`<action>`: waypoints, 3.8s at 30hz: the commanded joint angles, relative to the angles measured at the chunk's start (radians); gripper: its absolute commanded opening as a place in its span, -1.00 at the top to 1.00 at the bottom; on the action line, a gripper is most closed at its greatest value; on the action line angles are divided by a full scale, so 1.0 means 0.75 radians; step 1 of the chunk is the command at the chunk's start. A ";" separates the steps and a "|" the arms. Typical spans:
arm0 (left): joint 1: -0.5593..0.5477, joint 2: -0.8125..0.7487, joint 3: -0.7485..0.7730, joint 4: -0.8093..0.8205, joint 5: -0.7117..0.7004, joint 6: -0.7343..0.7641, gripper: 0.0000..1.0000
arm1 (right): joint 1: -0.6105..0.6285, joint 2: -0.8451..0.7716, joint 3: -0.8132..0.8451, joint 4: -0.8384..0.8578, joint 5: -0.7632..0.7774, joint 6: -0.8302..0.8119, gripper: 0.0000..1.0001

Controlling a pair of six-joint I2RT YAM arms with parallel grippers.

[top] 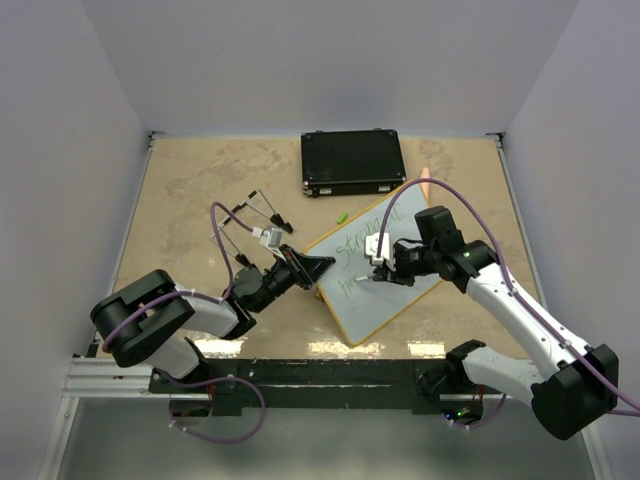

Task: Write a sentence on the whiteboard

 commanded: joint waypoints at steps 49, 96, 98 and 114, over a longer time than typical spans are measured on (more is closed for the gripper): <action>-0.003 0.024 0.020 -0.022 0.014 0.115 1.00 | 0.002 -0.034 0.057 0.123 0.092 0.095 1.00; -0.001 0.010 0.022 -0.036 0.012 0.133 1.00 | 0.000 -0.077 -0.033 0.023 0.152 0.042 1.00; -0.003 0.008 0.024 -0.038 0.012 0.133 1.00 | 0.000 -0.079 -0.037 0.014 0.152 0.038 1.00; -0.001 0.012 0.028 -0.044 0.014 0.140 1.00 | -0.004 -0.107 -0.025 -0.026 0.135 0.024 1.00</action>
